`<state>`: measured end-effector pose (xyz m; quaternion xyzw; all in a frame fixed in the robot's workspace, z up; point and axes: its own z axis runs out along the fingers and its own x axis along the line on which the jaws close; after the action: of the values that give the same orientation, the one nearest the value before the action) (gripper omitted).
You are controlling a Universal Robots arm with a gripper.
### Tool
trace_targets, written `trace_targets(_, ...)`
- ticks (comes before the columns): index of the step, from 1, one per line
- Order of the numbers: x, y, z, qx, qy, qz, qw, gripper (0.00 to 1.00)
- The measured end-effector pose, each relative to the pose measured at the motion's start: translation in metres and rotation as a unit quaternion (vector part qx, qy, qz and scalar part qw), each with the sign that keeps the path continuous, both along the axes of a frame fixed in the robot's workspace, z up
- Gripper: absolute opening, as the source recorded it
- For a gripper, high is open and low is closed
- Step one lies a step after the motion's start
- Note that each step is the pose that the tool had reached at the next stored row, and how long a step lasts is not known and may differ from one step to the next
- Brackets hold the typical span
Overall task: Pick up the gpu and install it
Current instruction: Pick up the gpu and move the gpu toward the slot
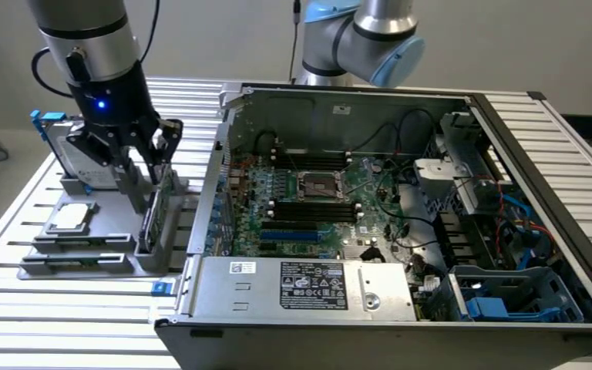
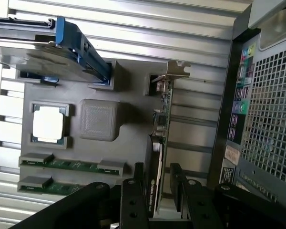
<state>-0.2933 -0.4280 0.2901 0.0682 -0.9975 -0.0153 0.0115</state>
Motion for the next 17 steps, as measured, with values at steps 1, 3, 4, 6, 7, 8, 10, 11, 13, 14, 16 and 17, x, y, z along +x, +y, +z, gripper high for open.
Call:
trace_targets(1, 0.000, 0.0000, -0.0017, 0.0000, 0.0000, 0.000, 1.0000, 0.36)
trace_targets(3, -0.001, -0.0001, -0.0054, 0.0000, 0.0000, 0.000, 1.0000, 0.36)
trace_targets(4, -0.002, -0.0001, -0.0073, 0.0000, 0.0000, 0.000, 1.0000, 0.36)
trace_targets(6, -0.002, -0.0001, -0.0109, 0.0000, 0.0000, 0.000, 1.0000, 0.36)
trace_targets(7, -0.002, 0.0000, -0.0127, 0.0000, -0.0001, 0.000, 1.0000, 0.36)
trace_targets(8, -0.002, 0.0000, -0.0145, 0.0000, -0.0001, 0.000, 1.0000, 0.36)
trace_targets(10, -0.002, 0.0000, -0.0183, 0.0000, -0.0004, 0.000, 1.0000, 0.36)
trace_targets(11, -0.002, 0.0000, -0.0200, 0.0000, -0.0007, 0.000, 1.0000, 0.36)
trace_targets(13, -0.002, 0.0000, -0.0236, 0.0000, -0.0015, 0.000, 1.0000, 0.36)
trace_targets(14, -0.002, 0.0000, -0.0252, -0.0001, -0.0019, 0.000, 1.0000, 0.36)
trace_targets(16, -0.001, 0.0004, -0.0276, -0.0008, -0.0027, 0.000, 1.0000, 0.36)
trace_targets(17, 0.000, 0.0006, -0.0289, -0.0011, -0.0033, 0.000, 1.0000, 0.36)
